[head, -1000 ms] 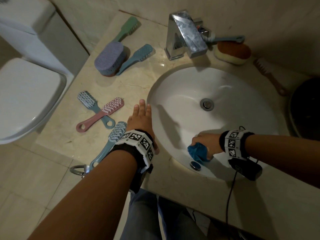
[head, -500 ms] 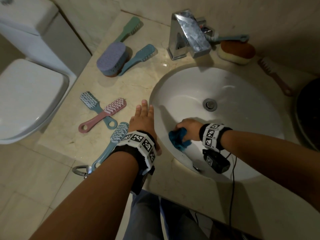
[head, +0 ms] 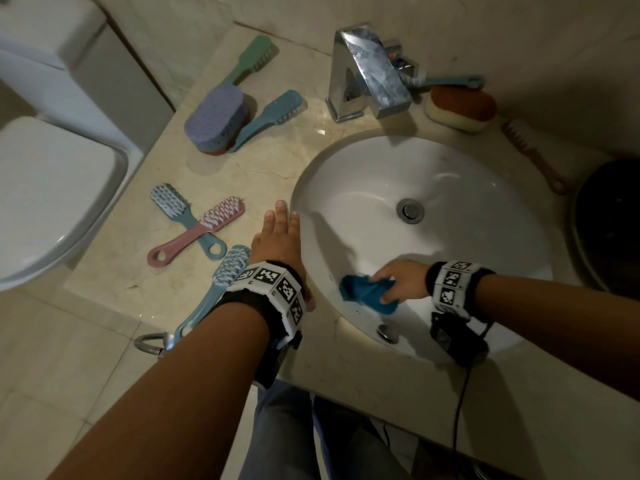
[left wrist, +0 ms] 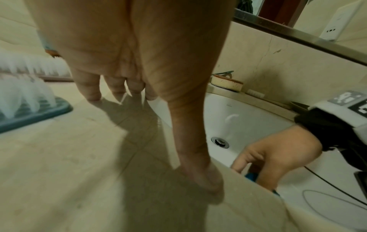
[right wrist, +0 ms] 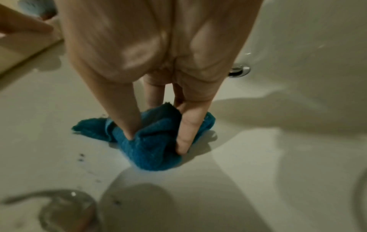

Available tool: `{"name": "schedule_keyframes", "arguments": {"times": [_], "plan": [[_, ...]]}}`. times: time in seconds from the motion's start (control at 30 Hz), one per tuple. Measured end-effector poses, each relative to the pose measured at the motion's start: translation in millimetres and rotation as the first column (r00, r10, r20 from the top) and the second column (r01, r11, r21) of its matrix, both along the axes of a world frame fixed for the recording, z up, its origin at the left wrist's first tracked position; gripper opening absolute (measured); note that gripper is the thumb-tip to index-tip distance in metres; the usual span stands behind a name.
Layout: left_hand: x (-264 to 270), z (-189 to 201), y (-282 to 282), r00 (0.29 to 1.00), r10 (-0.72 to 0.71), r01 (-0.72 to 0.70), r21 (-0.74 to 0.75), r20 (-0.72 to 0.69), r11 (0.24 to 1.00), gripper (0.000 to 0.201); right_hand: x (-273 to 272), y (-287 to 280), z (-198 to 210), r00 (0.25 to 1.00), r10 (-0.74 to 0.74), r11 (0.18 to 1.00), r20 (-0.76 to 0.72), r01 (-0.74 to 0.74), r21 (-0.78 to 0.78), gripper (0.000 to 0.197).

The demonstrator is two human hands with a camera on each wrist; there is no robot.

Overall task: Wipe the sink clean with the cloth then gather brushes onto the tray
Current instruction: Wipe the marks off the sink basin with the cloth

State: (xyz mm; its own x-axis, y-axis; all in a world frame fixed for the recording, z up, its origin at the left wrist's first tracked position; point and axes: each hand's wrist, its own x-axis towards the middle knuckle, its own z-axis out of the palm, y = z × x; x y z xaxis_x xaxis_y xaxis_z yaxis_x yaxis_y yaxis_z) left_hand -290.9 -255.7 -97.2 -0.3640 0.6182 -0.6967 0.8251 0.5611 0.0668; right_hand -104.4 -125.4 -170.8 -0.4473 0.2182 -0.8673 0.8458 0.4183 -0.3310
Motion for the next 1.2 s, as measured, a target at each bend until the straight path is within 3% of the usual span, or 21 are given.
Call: {"name": "schedule_keyframes", "arguments": {"times": [0.1, 0.27, 0.33, 0.4, 0.5, 0.67, 0.77, 0.87, 1.03, 1.2], "plan": [[0, -1, 0, 1.0, -0.005, 0.005, -0.004, -0.008, 1.0, 0.148, -22, -10, -3, 0.979, -0.196, 0.975, -0.048, 0.19, -0.112, 0.054], [-1, -3, 0, 1.0, -0.006, 0.006, 0.004, -0.011, 1.0, 0.147, -37, -10, -3, 0.917, -0.392, 0.895, -0.079, 0.36, -0.263, 0.062], [-1, -3, 0, 1.0, -0.004, 0.004, 0.002, -0.011, 1.0, 0.146, -40, -12, -3, 0.908, -0.411, 0.887, -0.082, 0.378, -0.265, 0.057], [-1, -3, 1, 1.0, -0.002, 0.002, -0.002, -0.011, 1.0, 0.147, -44, -17, -6, 0.935, -0.337, 0.931, -0.115, 0.312, -0.191, 0.05], [0, -2, 1, 1.0, -0.012, 0.012, -0.012, -0.017, 1.0, 0.147, -47, -19, -15, 0.972, -0.104, 0.991, -0.212, 0.12, 0.063, 0.041], [-1, -3, 0, 1.0, -0.007, 0.007, 0.001, -0.011, 1.0, 0.148, -38, 11, -2, 0.94, -0.186, 0.95, -0.286, 0.247, 0.193, 0.032], [0, -2, -1, 1.0, -0.009, 0.009, 0.004, -0.006, 1.0, 0.147, -31, 33, 0, 0.946, -0.196, 0.914, -0.257, 0.271, 0.302, 0.033], [0, -2, -1, 1.0, -0.004, 0.004, 0.007, 0.0, 1.0, 0.147, -28, 33, -6, 0.964, -0.188, 0.92, -0.191, 0.24, 0.309, 0.037], [0, -2, 0, 1.0, -0.001, 0.001, 0.004, 0.001, 1.0, 0.147, -57, -13, -18, 0.965, -0.142, 0.956, -0.22, 0.191, 0.224, 0.035], [0, -3, -1, 1.0, 0.003, -0.003, 0.006, 0.001, 1.0, 0.146, -72, -12, -13, 0.988, 0.019, 0.988, -0.153, 0.005, 0.152, 0.034]]}}
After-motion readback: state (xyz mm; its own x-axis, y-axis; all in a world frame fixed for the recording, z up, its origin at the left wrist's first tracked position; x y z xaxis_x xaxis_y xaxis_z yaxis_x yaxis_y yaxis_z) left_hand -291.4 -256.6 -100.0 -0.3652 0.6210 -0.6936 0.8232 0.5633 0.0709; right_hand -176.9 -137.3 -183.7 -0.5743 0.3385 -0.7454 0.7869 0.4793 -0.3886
